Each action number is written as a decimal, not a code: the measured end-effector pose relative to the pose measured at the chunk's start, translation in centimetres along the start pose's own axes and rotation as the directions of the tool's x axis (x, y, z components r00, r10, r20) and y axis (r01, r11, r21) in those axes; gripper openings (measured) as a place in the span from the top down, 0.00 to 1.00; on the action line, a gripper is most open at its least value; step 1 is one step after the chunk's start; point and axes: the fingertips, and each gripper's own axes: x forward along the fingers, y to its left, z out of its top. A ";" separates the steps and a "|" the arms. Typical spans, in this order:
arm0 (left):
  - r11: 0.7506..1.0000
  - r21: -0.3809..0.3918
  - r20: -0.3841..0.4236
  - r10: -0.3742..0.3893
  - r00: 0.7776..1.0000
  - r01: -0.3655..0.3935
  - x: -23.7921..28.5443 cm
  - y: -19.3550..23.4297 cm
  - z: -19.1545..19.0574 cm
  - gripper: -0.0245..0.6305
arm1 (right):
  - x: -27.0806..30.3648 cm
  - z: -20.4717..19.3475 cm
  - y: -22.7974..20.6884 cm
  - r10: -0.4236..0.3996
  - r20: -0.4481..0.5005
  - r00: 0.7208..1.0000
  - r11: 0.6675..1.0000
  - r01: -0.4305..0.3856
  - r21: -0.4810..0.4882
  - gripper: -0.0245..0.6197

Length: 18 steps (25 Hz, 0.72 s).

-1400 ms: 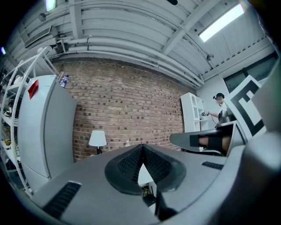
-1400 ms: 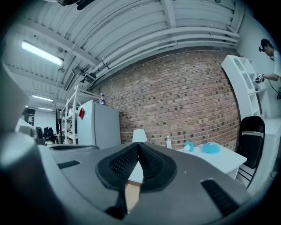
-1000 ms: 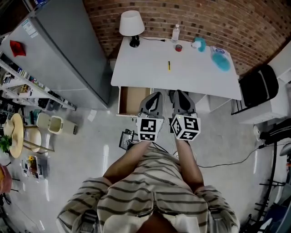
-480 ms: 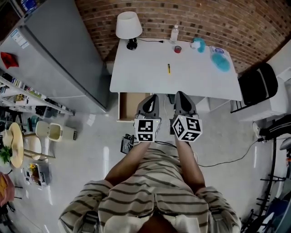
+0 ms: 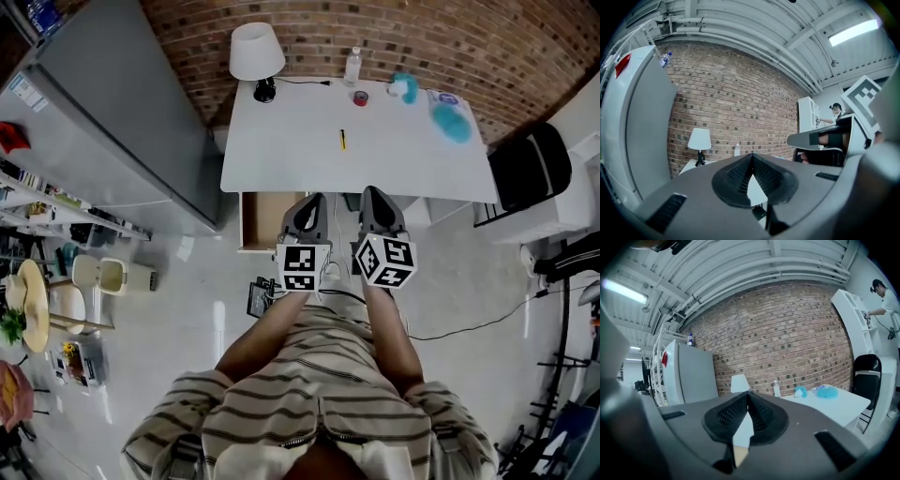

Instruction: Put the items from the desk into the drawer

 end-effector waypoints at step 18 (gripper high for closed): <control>0.998 0.004 -0.002 0.065 0.998 -0.065 10.9 1.7 2.0 0.95 | 10.7 1.3 -5.0 0.088 -0.055 0.995 0.996 -0.088 0.005 0.94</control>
